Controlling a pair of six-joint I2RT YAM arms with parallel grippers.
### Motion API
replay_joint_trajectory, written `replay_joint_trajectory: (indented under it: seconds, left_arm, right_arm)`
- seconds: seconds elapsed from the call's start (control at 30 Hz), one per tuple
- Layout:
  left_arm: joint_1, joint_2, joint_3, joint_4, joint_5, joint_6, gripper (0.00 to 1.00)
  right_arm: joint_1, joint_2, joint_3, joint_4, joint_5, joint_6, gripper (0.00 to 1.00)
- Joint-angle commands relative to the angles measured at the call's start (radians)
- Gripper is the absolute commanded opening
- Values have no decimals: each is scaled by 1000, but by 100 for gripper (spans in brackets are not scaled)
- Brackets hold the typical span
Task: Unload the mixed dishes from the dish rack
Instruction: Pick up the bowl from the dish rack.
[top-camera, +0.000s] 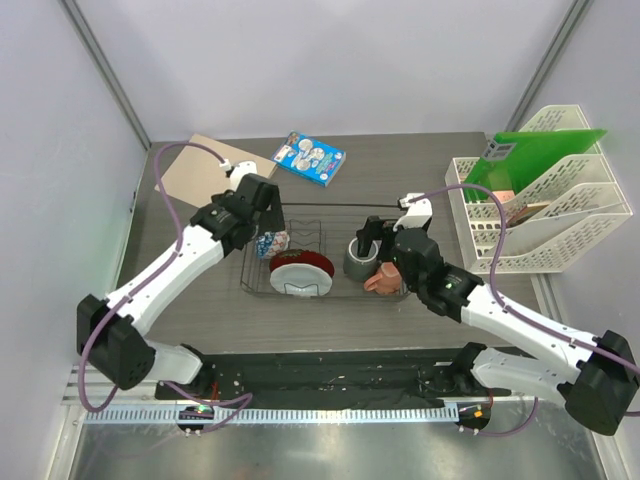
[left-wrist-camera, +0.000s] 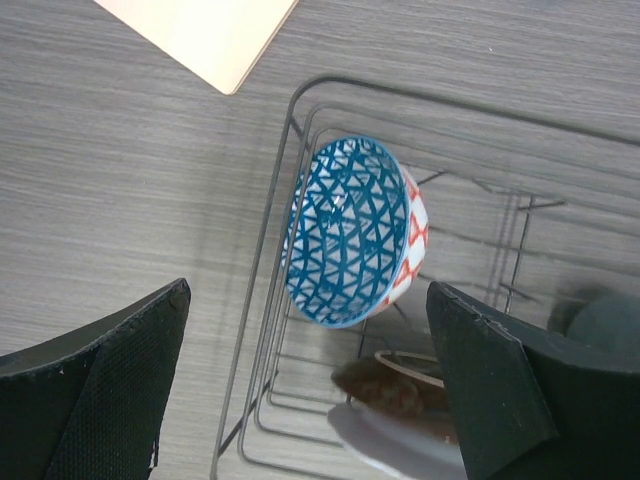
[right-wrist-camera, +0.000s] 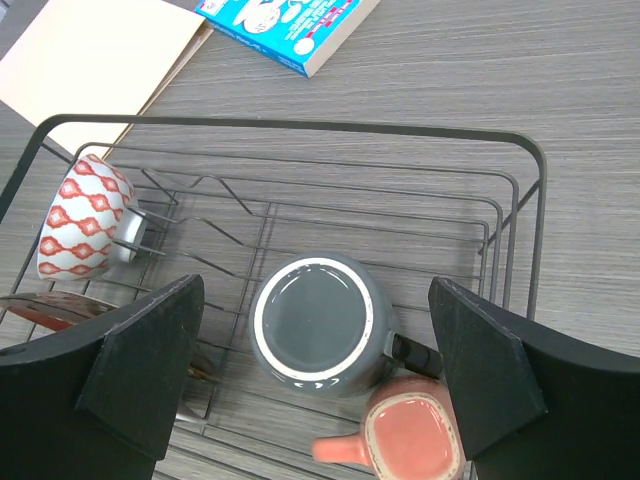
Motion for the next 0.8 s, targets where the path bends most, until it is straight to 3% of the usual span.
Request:
replay_joint_trajectory:
  seconds: [0.0,0.2,0.3,0.33,0.43,0.77]
  left_arm:
    - [-5,69,91,-2,-48,-1,100]
    - [-5,89,75,43,-20,18,95]
    - [-5,97,58,76,3,33,82]
    - [-6,104,56,85,29,38,72]
    - [-5,138,68,87,50,53,58]
    - [-6,199,53,131,129,102,60]
  right_arm:
    - [0,14,23,49,-25,-21,100]
    - [-2,21,10,63,-25,-6,100]
    - [-2,34,10,64,-31,4,100]
    - [0,44,10,64,-32,8,100]
    - [-2,57,13,64,-40,19,100]
    - [0,73,3,70,-42,23,100]
